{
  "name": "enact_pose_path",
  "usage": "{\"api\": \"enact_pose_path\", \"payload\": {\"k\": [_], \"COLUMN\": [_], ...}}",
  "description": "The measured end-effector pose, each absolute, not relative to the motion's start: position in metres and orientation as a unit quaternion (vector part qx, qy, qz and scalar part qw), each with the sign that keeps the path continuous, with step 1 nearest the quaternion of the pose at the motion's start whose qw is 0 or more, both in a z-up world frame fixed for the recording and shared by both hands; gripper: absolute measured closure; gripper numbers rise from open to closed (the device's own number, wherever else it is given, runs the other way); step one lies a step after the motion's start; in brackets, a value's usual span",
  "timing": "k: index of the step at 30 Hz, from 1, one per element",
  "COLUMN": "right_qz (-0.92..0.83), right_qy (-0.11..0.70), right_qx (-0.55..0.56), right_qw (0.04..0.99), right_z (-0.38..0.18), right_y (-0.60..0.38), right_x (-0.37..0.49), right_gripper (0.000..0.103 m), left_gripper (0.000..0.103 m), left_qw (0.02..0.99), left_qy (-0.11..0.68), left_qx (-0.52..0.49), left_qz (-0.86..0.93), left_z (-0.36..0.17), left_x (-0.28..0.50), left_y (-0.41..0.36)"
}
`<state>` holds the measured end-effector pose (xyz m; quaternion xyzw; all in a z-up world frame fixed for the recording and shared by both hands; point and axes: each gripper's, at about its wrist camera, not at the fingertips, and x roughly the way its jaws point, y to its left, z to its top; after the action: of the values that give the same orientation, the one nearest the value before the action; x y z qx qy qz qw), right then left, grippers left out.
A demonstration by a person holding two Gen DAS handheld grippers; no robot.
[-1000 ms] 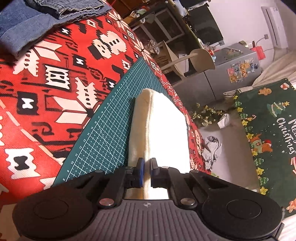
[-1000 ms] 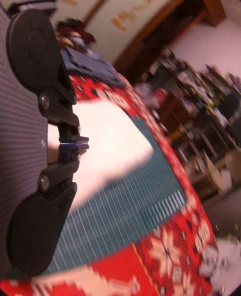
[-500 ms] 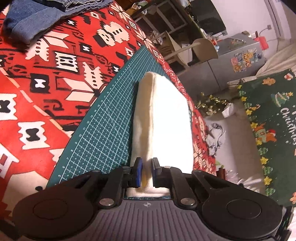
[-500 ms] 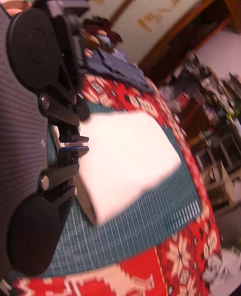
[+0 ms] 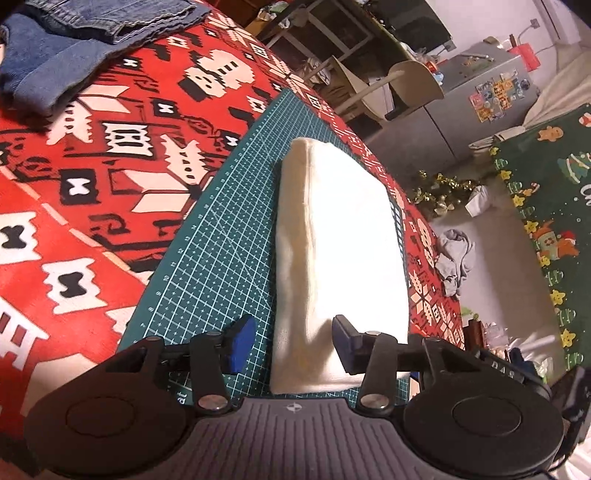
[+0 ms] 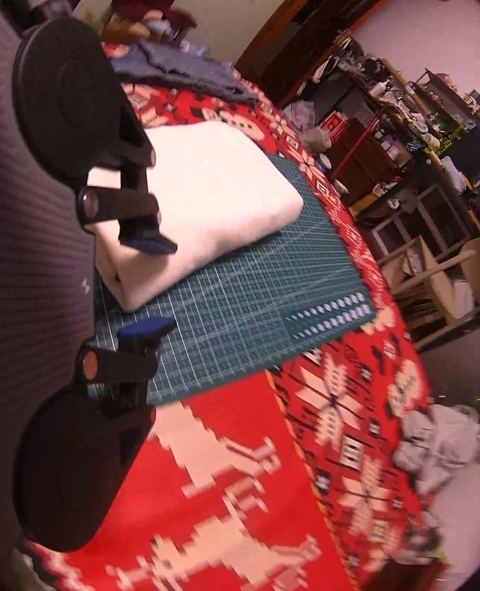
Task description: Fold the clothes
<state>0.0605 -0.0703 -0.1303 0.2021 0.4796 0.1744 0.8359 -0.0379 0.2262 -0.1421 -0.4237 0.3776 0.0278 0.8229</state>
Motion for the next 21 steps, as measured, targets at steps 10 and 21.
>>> {"api": "enact_pose_path", "payload": {"k": [10, 21], "right_qz": [0.206, 0.228], "right_qy": [0.487, 0.482], "right_qx": [0.273, 0.24], "right_qw": [0.803, 0.811], "right_z": [-0.143, -0.148], "right_y": [-0.065, -0.037], "right_x": [0.071, 0.084], "right_gripper": [0.048, 0.064], "left_gripper": [0.08, 0.08], "left_qw": [0.852, 0.828], "left_qy": [0.37, 0.361], "left_qx": [-0.369, -0.429], "left_qz": [0.035, 0.02], "left_z": [-0.133, -0.144], "left_x": [-0.013, 0.007], "left_y": [0.222, 0.255]}}
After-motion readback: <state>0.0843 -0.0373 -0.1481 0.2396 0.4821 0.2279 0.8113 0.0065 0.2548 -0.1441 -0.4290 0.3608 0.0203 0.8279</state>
